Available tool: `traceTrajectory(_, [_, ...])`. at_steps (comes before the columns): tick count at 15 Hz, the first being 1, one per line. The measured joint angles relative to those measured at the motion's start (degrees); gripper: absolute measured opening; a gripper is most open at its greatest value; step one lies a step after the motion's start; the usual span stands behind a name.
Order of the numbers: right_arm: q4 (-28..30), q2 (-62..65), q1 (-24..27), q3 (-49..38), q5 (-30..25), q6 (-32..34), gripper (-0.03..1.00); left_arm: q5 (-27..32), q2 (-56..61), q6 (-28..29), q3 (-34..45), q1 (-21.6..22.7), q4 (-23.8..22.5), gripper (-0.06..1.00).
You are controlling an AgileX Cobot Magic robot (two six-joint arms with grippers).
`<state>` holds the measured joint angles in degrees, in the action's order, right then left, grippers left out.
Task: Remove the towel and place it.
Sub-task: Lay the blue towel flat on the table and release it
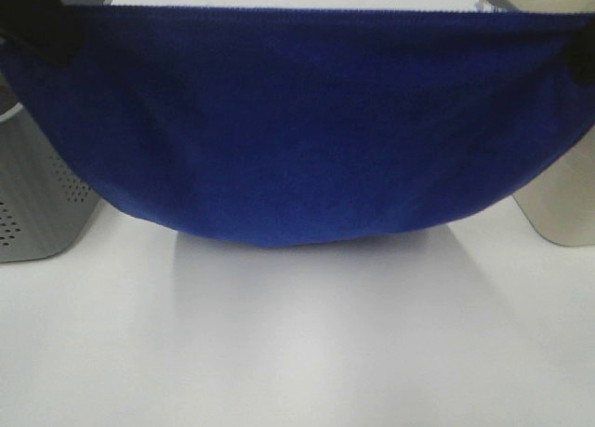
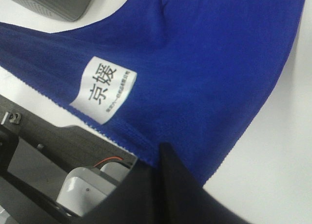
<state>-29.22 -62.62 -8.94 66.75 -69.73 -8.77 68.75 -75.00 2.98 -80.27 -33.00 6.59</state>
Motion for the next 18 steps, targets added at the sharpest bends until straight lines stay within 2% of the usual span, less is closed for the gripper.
traceTrajectory(2, [-1.43, 2.58, 0.0, -4.58, 0.06, 0.8, 0.02, 0.0, 2.52, 0.0, 3.95, 0.0, 2.69, 0.0])
traceTrajectory(3, [-2.64, 5.33, 0.0, -7.85, 0.06, 1.6, 0.02, 0.0, 5.61, 0.34, 8.88, 0.0, 5.73, 0.0])
traceTrajectory(4, [-3.27, 6.42, 0.0, -9.11, 0.06, 1.95, 0.02, -0.17, 7.33, 1.38, 11.17, 0.0, 6.59, 0.0])
traceTrajectory(8, [-4.3, 8.25, -0.06, -13.58, 0.06, 2.81, 0.02, -0.69, 10.03, 2.69, 16.9, 0.0, 9.8, 0.0])
traceTrajectory(11, [-4.24, 8.25, -0.06, -16.96, 0.11, 2.81, 0.02, -0.92, 10.14, 1.32, 20.28, 0.0, 11.63, 0.0])
traceTrajectory(15, [-6.13, 8.25, -0.06, -25.1, 0.17, 2.81, 0.02, -1.89, 10.14, 0.11, 29.22, 0.0, 14.04, 0.0])
traceTrajectory(18, [-7.16, 8.25, -0.06, -31.74, 0.17, 2.81, 0.02, -2.81, 10.08, -0.17, 33.12, -0.11, 15.13, 0.0])
